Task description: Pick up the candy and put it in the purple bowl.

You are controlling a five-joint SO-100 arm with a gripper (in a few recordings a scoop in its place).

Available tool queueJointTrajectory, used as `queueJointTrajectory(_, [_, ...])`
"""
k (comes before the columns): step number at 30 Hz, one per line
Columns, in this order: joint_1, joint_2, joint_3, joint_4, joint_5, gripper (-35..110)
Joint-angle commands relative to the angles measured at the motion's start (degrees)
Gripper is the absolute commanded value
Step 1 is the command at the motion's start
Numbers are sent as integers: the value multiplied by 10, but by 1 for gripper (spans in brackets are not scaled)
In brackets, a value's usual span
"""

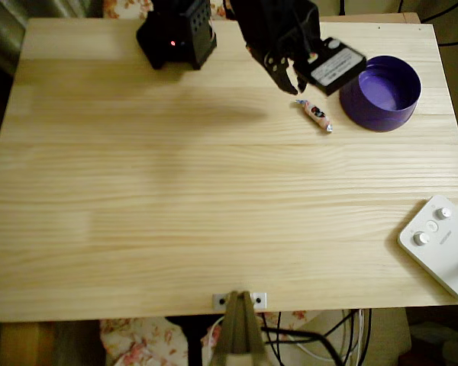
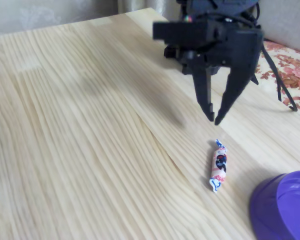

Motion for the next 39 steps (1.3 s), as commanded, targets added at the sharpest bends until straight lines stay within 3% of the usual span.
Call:
queueJointTrajectory(1, [-15, -18, -68, 3, -9, 6])
queueJointTrajectory(18, [-18, -236, -215, -3, 62, 11])
queueJointTrajectory(26, [-32, -247, -218, -5, 83, 19])
queueJointTrajectory(39, [-44, -311, -250, -23, 82, 19])
